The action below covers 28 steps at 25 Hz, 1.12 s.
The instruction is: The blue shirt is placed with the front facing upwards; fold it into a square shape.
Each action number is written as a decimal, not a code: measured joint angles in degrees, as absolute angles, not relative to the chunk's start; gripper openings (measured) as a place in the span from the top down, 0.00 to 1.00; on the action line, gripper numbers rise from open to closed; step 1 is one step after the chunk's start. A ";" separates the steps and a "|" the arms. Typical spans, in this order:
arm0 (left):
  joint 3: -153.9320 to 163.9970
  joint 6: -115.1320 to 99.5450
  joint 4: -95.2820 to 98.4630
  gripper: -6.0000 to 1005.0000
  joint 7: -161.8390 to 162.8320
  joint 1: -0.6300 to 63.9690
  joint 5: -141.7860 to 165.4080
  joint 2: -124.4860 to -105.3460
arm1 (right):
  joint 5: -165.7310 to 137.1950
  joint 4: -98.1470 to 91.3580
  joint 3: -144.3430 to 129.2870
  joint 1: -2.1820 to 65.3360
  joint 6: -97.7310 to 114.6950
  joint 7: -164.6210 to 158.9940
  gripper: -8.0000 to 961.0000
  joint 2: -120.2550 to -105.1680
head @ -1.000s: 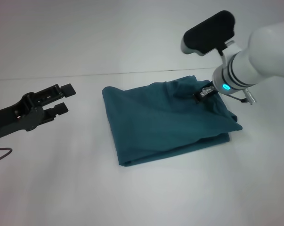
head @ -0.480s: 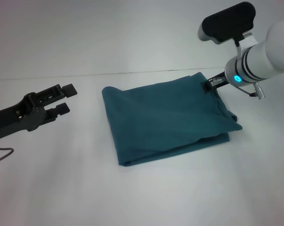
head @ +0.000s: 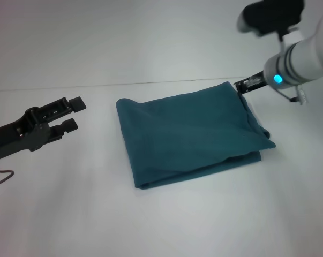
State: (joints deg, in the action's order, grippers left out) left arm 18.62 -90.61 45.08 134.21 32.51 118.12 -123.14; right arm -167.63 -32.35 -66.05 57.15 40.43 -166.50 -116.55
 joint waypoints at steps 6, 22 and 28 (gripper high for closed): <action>18.67 -90.55 45.08 0.18 134.21 32.54 118.12 -123.14 | -161.04 -38.00 -56.89 56.80 54.77 -159.74 0.82 -114.32; 18.88 -90.18 44.99 0.18 134.21 32.73 118.12 -123.13 | -152.91 -37.06 -53.40 53.42 62.08 -156.47 0.25 -112.27; 18.77 -90.20 44.83 0.18 134.21 32.48 118.12 -123.13 | -144.14 -38.49 -52.75 51.22 68.59 -153.24 0.24 -111.31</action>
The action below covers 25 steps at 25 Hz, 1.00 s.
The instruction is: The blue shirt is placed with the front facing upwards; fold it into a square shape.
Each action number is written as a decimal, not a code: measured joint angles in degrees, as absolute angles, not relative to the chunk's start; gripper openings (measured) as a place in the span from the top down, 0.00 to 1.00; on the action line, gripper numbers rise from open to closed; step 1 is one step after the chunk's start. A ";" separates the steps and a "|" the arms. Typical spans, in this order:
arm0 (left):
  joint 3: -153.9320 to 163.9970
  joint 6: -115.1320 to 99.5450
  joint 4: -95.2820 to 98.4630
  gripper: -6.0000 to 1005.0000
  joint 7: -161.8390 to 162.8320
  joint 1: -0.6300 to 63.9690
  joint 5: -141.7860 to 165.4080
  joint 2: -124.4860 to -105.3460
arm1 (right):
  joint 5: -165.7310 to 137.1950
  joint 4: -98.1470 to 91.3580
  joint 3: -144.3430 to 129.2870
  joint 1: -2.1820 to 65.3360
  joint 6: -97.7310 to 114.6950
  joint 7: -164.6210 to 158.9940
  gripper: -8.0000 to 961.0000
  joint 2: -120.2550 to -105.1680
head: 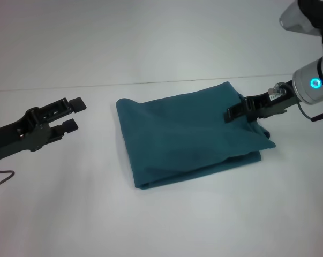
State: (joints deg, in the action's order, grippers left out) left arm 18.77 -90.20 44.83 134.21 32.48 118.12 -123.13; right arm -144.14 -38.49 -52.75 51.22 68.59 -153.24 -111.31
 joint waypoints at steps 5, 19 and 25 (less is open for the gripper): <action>18.86 -90.22 44.56 0.18 134.21 32.70 118.12 -123.13 | -141.08 -37.58 -52.74 50.41 70.15 -152.32 0.24 -111.34; 18.84 -90.18 44.38 0.18 134.21 32.73 118.12 -123.13 | -142.92 -36.63 -51.65 48.99 73.62 -151.81 0.22 -111.08; 18.87 -90.42 44.38 0.18 134.21 32.82 118.12 -123.13 | -146.72 -37.98 -50.94 48.90 72.18 -154.30 0.22 -111.07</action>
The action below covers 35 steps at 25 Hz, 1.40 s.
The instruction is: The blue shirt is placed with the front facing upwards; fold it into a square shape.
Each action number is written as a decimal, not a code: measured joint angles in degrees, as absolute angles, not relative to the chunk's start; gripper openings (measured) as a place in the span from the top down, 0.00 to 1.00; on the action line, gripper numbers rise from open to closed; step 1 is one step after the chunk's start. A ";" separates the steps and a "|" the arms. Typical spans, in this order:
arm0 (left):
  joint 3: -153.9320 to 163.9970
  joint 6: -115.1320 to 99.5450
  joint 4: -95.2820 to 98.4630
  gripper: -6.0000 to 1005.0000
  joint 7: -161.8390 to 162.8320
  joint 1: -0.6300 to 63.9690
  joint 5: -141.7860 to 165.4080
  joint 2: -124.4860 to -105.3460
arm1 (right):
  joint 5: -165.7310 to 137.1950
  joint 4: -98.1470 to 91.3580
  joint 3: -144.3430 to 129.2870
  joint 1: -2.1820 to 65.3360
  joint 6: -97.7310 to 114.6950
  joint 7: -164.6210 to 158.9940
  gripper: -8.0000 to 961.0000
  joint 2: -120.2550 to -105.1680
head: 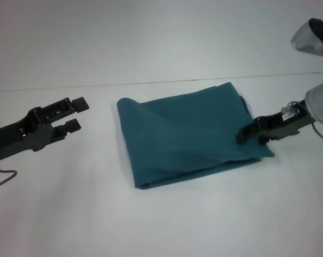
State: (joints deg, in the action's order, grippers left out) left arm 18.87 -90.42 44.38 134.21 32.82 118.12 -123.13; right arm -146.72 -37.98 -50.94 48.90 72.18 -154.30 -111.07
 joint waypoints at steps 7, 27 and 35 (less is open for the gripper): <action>19.02 -90.62 44.38 0.18 134.38 32.88 118.31 -123.12 | -144.16 -47.89 -49.95 47.29 78.20 -151.54 0.21 -111.87; 22.39 -91.57 45.03 0.18 133.15 33.01 118.75 -122.42 | -107.84 -50.56 -35.43 27.41 96.67 -112.13 0.20 -108.35; 31.58 -89.73 45.67 0.18 132.53 34.71 123.55 -122.83 | -109.61 -49.63 -32.77 20.46 95.98 -107.79 0.20 -111.68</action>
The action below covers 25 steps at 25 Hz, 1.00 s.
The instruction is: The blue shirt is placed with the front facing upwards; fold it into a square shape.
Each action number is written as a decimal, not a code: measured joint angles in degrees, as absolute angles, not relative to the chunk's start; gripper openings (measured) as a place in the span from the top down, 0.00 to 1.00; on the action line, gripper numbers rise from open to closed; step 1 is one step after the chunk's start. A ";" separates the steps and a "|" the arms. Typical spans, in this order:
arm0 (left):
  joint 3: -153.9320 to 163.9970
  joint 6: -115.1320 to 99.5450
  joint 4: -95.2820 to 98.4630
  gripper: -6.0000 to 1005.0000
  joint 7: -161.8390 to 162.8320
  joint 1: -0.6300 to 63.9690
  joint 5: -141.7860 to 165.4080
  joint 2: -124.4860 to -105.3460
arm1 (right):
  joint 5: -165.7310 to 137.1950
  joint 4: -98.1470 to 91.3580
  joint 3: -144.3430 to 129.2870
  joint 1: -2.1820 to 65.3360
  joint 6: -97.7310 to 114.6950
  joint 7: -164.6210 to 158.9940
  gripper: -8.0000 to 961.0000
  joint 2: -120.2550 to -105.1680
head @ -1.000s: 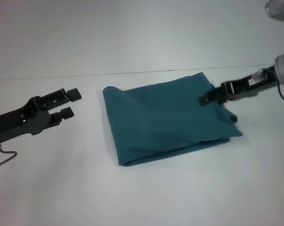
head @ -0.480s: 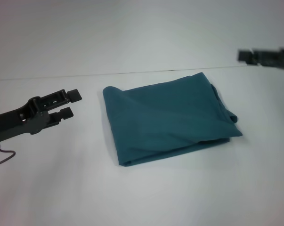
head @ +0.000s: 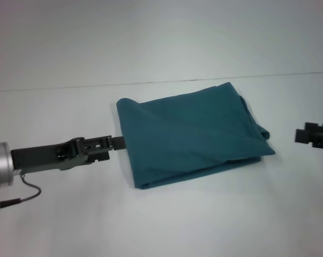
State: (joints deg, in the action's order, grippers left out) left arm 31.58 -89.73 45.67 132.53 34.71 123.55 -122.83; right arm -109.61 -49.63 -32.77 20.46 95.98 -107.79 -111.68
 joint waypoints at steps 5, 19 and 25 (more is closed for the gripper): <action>32.54 -87.85 45.53 0.18 134.68 35.56 123.37 -122.96 | -111.79 -48.62 -31.04 20.28 89.20 -119.96 0.20 -111.03; 36.90 -78.75 44.29 0.18 144.28 39.60 124.68 -122.48 | -126.99 -44.63 -31.58 31.27 86.62 -139.37 0.20 -104.88; 39.01 -77.13 43.23 0.18 145.56 40.74 126.19 -122.11 | -132.73 -44.62 -31.64 36.62 87.29 -144.21 0.20 -103.12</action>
State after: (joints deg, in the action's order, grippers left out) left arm 39.01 -77.13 43.23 145.56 40.74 126.19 -122.11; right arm -132.73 -44.62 -31.64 36.62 87.29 -144.21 -103.12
